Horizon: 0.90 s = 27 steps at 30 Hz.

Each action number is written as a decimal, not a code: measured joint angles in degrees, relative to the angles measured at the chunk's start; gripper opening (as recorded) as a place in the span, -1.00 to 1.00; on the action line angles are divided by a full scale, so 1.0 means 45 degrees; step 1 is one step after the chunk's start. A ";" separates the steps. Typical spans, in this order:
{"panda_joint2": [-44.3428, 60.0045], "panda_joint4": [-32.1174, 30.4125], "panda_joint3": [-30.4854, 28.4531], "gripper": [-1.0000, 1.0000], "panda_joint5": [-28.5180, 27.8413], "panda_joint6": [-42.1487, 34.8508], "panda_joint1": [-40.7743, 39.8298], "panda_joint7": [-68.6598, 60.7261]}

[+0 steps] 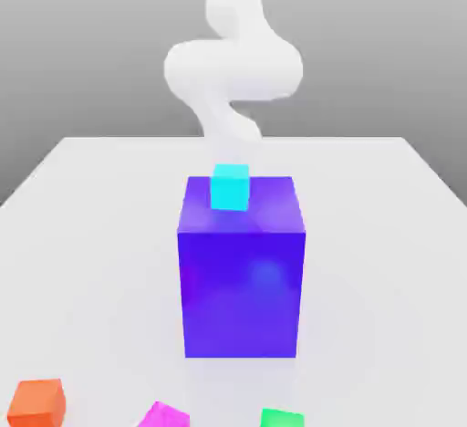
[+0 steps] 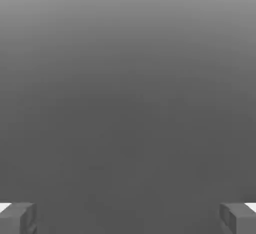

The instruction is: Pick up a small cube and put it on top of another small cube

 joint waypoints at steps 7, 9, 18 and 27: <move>0.3311 0.0004 0.0030 0.00 -0.0109 0.1016 -0.0484 0.0842; 0.4234 0.0006 0.0016 0.00 -0.0145 0.1300 -0.0597 0.1080; 0.8388 0.0011 -0.0196 0.00 -0.0198 0.2574 -0.1007 0.2076; 1.2541 0.0016 -0.0385 0.00 0.0157 0.3852 -0.1335 0.2785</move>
